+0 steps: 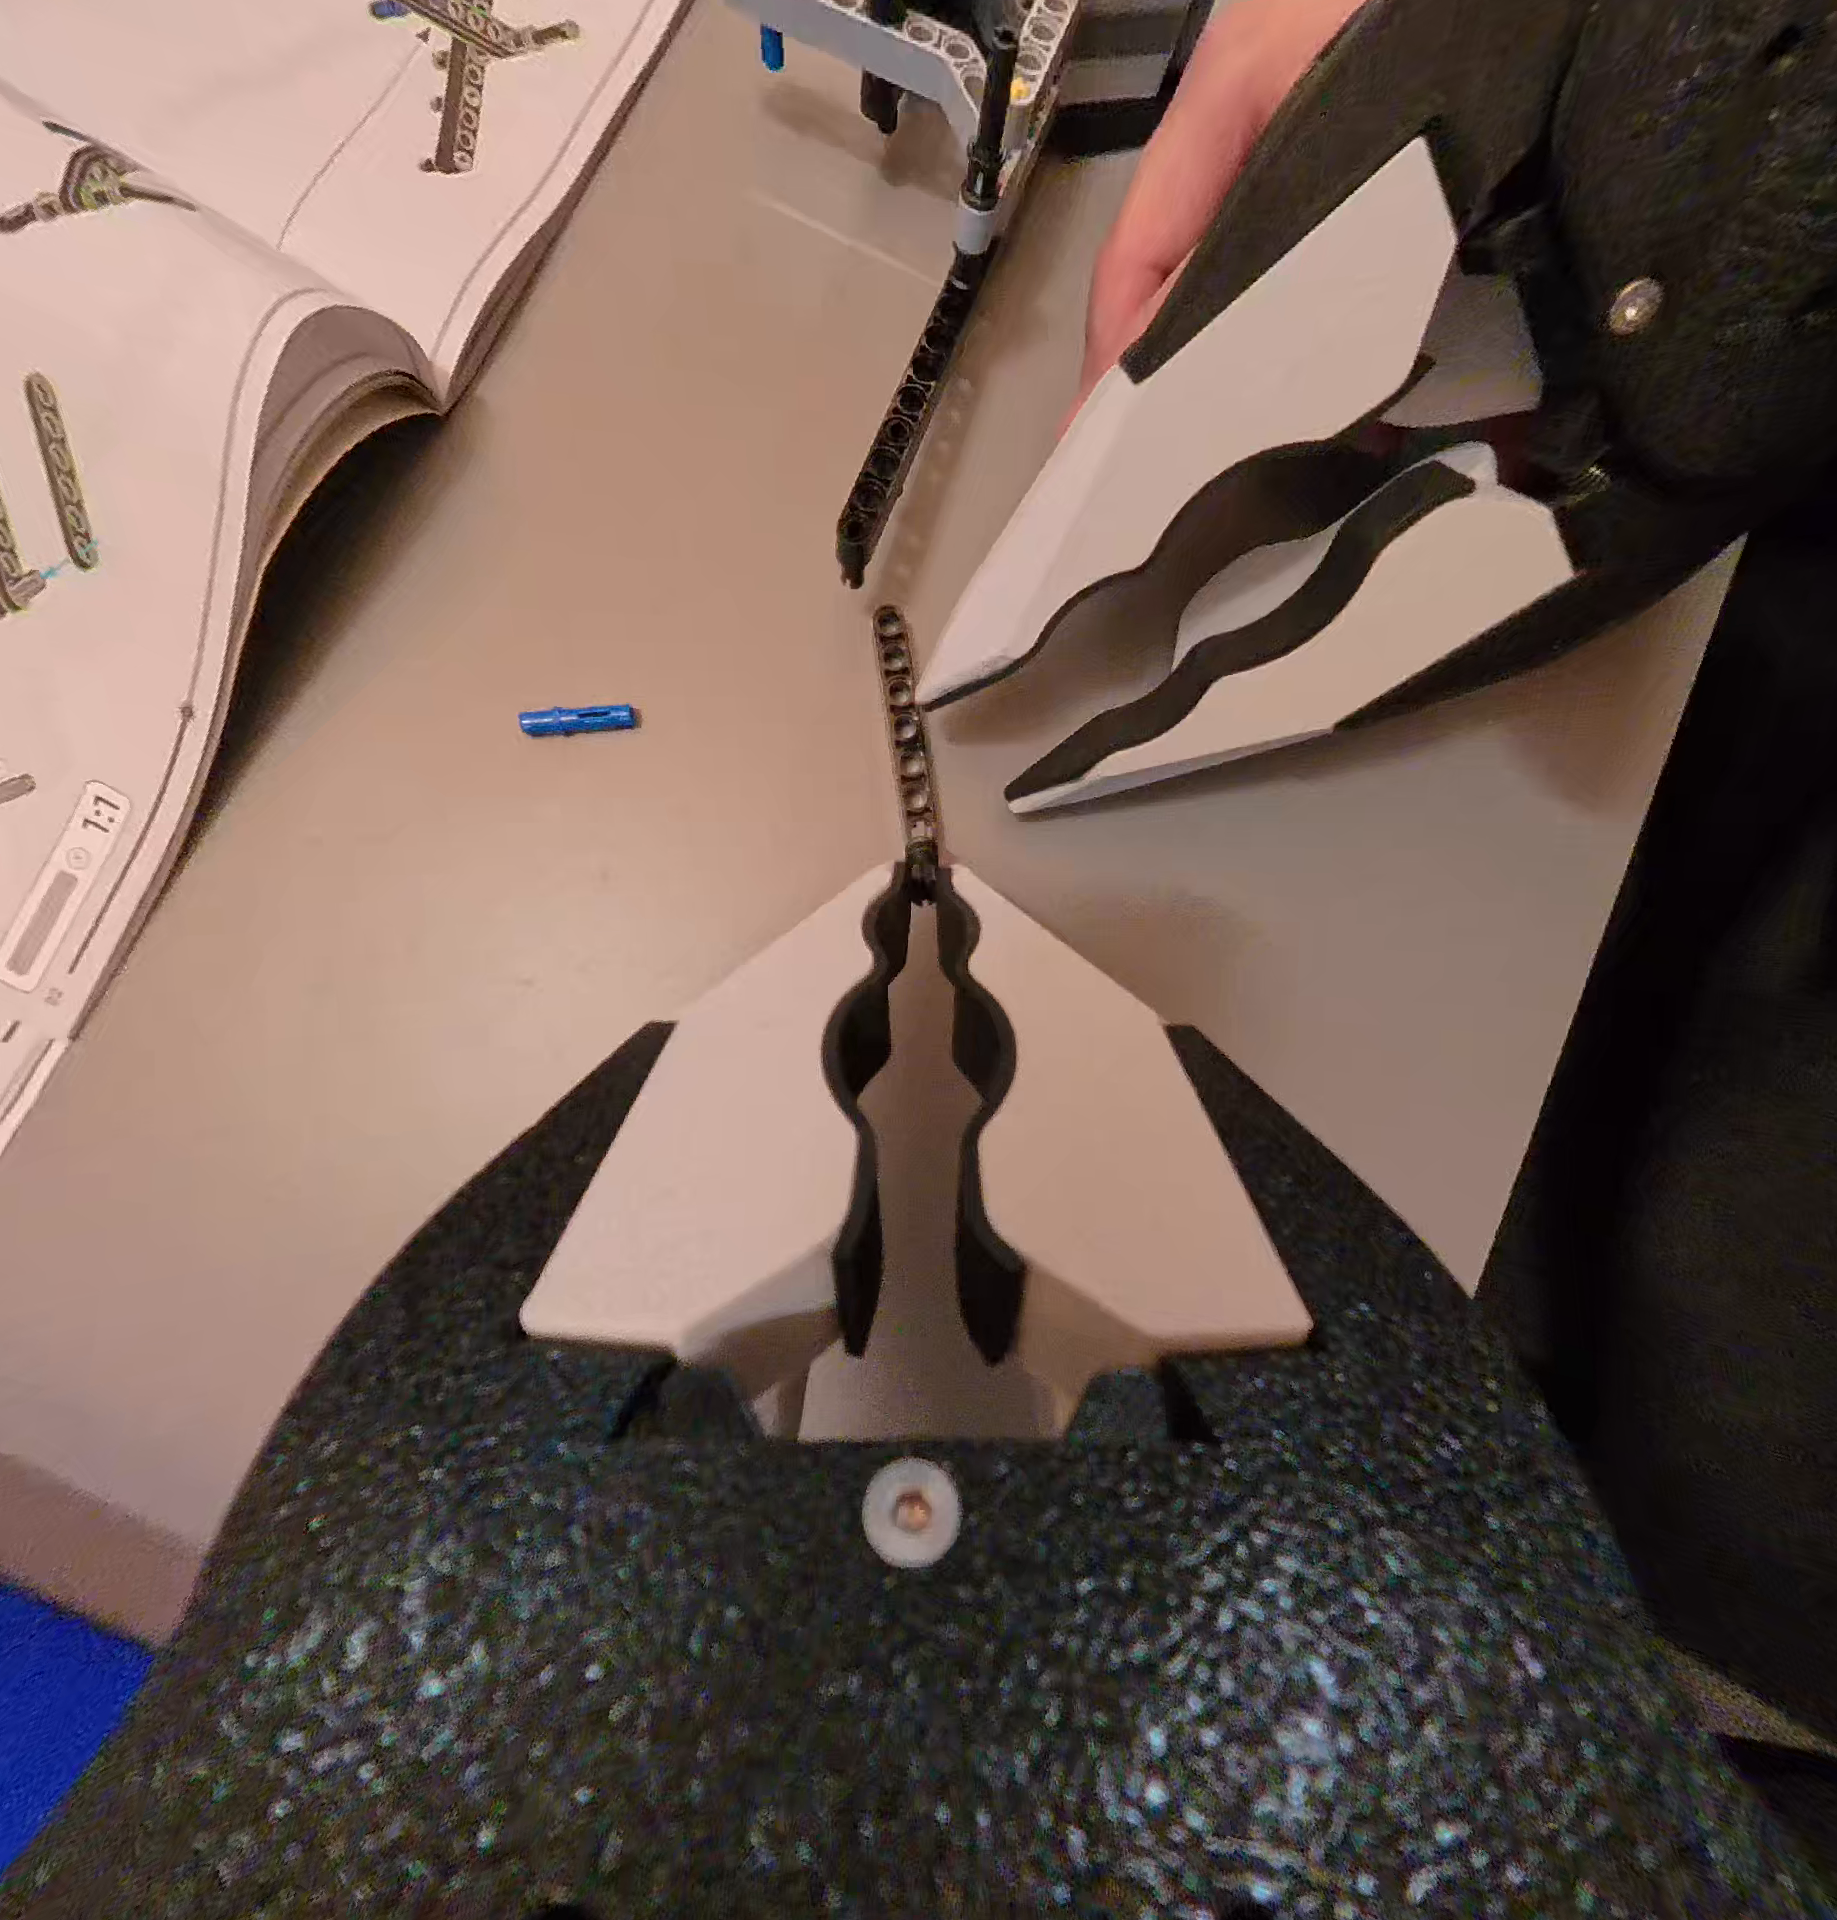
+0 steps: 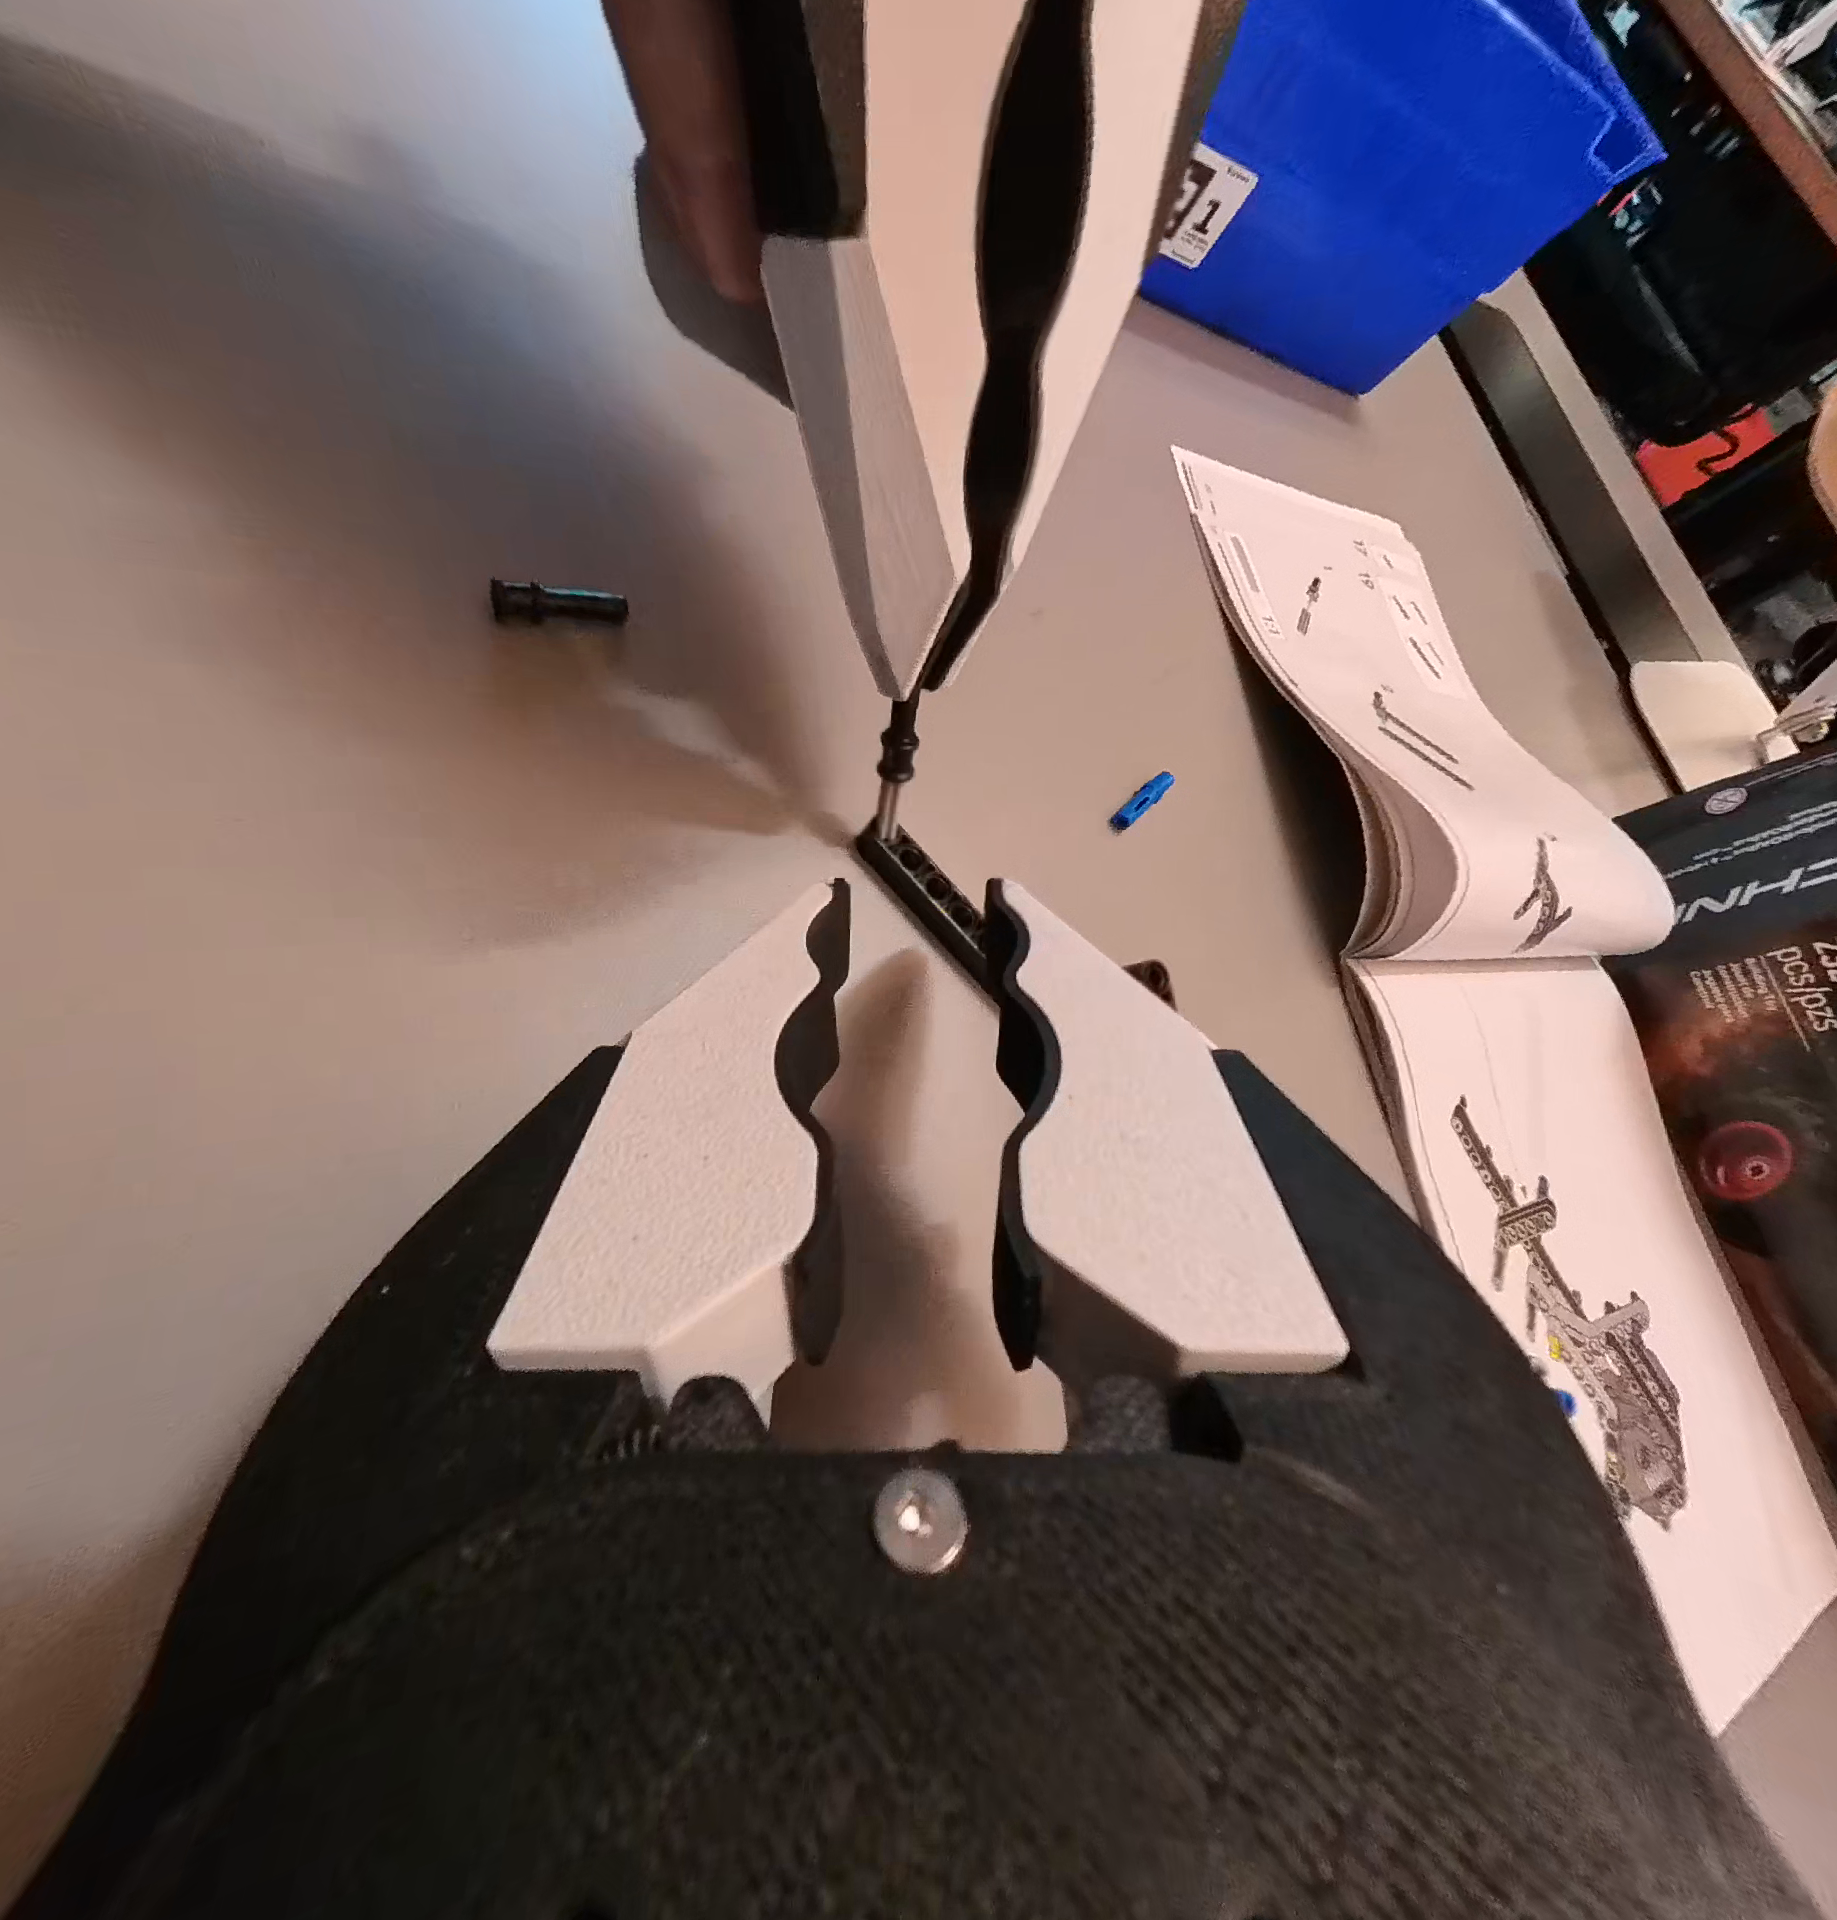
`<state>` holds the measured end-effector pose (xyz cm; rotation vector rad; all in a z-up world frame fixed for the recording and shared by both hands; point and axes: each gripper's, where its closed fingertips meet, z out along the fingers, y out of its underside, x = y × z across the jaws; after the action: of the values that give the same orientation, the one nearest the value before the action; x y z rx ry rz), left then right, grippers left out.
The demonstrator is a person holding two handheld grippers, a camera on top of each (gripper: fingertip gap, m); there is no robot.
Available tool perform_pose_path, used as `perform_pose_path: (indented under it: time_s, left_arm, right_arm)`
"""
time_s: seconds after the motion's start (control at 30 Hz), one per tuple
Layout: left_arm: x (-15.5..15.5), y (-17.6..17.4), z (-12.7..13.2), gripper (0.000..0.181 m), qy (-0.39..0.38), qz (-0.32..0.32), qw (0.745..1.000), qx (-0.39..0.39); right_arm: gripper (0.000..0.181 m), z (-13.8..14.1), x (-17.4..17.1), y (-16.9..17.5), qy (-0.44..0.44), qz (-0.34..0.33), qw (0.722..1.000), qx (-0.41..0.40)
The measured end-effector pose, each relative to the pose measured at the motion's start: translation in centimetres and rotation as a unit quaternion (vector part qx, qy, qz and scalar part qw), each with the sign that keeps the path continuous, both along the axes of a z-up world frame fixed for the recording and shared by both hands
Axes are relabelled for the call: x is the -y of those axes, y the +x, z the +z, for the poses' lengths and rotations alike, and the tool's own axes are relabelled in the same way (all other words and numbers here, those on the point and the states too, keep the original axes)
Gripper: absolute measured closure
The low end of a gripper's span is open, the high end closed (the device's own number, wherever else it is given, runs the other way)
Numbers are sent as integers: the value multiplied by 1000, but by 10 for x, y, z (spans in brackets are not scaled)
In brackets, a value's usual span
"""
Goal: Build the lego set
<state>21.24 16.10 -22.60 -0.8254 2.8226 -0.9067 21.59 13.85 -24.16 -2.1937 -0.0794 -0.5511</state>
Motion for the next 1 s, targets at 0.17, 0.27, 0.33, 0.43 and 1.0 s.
perform_pose_path:
  time_s: [0.17,0.27,0.33,0.43,1.0]
  left_arm:
    - [-2,2,2,179,81,-29,996,3]
    - [2,2,6,179,134,-61,989,-7]
    - [5,-1,1,179,159,-87,983,-31]
    - [9,3,-3,179,162,-95,982,-32]
    - [1,10,0,179,156,-83,984,-22]
  right_arm:
    - [157,-1,-2,-2,4,7,1000,-5]
    - [158,-3,-2,-1,1,5,1000,-7]
    - [158,-3,-1,-1,1,4,1000,-7]
    - [159,-1,-1,-1,5,4,1000,-12]
    - [162,-3,-4,4,-3,-1,1000,-7]
